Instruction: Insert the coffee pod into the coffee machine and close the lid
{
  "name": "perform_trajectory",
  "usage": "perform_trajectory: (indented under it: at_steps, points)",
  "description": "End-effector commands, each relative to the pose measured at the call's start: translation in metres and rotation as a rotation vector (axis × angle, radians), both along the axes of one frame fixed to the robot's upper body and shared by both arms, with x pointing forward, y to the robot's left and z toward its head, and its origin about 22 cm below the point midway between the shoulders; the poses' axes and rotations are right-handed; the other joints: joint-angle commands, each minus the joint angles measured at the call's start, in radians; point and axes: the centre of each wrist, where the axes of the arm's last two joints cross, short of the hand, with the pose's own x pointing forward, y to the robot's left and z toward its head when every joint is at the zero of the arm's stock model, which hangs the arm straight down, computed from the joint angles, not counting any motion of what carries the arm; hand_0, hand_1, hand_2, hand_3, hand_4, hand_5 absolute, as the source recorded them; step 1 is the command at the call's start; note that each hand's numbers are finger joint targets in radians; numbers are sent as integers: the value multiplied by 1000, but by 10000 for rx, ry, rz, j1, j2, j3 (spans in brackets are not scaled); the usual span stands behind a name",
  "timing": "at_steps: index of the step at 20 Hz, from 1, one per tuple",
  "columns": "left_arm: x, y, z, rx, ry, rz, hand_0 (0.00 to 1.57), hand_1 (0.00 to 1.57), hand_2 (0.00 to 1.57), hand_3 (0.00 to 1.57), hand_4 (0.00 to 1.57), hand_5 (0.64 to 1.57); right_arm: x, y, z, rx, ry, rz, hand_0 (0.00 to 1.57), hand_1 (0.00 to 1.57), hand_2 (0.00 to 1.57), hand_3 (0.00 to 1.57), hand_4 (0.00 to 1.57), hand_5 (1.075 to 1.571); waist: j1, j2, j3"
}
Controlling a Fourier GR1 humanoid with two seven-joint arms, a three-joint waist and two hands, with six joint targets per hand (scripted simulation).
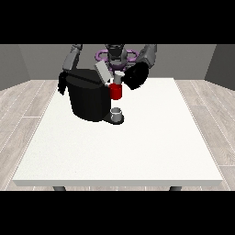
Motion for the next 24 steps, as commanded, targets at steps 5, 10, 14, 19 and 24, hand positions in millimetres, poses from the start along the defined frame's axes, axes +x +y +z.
perform_trajectory:
  at_steps: [5,10,14,19,24]
  points:
    - [1,20,22,627,-508,181,1422,1422,1461,1333,634,1571,19,-14,25,-173,-346,36,0,0,0,0,188,1571,-212,610,-4]
    - [1,23,33,674,-838,382,1483,1483,1496,1399,705,1571,14,0,11,-276,-543,174,0,0,0,0,263,1571,-464,942,0]
    - [2,23,19,465,-996,568,1485,1485,1480,1368,634,1571,20,1,15,-146,-596,135,0,0,0,0,260,1571,-353,1123,-3]
    - [2,15,29,985,-1143,341,1432,1432,1448,1396,614,1571,27,-4,18,43,-507,370,0,0,0,0,290,1571,-294,1005,1]
    - [3,-1,1,-443,-1035,-349,0,0,350,355,0,1571,15,-16,-3,336,196,-41,0,0,0,0,347,1571,110,517,-3]
